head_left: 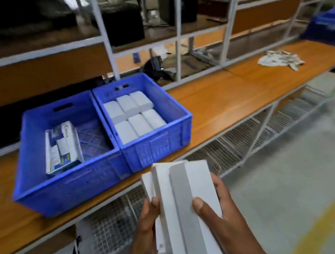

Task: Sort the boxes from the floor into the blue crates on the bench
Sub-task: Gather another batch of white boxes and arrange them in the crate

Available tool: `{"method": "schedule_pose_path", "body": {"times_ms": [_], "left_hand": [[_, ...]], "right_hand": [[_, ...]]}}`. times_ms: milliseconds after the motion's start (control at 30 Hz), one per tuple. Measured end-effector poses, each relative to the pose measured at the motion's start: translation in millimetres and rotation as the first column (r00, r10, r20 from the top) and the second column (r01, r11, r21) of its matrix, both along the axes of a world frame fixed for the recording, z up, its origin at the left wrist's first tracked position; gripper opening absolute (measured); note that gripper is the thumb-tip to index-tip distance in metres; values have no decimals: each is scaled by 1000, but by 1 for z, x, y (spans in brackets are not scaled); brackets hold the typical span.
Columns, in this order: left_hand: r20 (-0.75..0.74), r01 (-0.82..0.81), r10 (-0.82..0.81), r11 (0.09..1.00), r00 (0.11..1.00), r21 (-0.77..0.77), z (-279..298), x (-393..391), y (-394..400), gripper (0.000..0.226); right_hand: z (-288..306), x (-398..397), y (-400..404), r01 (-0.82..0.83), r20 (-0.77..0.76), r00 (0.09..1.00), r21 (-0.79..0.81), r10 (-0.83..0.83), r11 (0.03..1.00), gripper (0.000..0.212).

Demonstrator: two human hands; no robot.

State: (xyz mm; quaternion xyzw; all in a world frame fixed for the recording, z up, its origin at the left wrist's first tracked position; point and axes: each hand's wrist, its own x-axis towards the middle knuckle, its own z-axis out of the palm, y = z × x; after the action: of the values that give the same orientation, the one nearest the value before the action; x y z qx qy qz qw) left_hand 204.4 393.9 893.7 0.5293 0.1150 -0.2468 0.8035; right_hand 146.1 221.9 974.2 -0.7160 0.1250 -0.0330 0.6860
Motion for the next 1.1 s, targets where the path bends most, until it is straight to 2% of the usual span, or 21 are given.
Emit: {"method": "schedule_pose_path", "body": {"times_ms": [67, 200, 300, 400, 567, 667, 733, 867, 1000, 1100], "left_hand": [[89, -54, 62, 995, 994, -87, 22, 38, 10, 108], [286, -201, 192, 980, 939, 3, 64, 123, 24, 82], [394, -180, 145, 982, 908, 55, 99, 184, 34, 72], [438, -145, 61, 976, 897, 162, 117, 250, 43, 79], [413, -124, -9, 947, 911, 296, 121, 337, 53, 85], [390, -105, -48, 926, 920, 362, 117, 372, 54, 83], [372, -77, -98, 900, 923, 429, 112, 391, 52, 75], [348, -70, -145, 842, 926, 535, 96, 427, 44, 53], [262, -31, -171, 781, 950, 624, 64, 453, 40, 78], [195, 1, -176, 745, 965, 667, 41, 461, 36, 87]], "right_hand": [[13, 45, 11, -31, 72, 997, 28, 29, 999, 81], [36, 133, 24, -21, 146, 989, 95, 7, 995, 77], [56, 192, 32, -22, 168, 986, 148, -3, 989, 74], [70, 245, 37, -23, 157, 987, 208, -10, 978, 78], [68, 324, 40, -18, 152, 988, 194, -12, 981, 72], [50, 360, 40, -27, 166, 986, 191, -5, 981, 83], [36, 381, 36, -43, 143, 990, 259, 5, 965, 85], [8, 420, 24, -54, 25, 999, 354, 48, 934, 68], [-16, 450, 2, -72, -101, 988, 339, 113, 938, 66], [-33, 466, -24, -191, -229, 937, 297, 264, 936, 59]]}}
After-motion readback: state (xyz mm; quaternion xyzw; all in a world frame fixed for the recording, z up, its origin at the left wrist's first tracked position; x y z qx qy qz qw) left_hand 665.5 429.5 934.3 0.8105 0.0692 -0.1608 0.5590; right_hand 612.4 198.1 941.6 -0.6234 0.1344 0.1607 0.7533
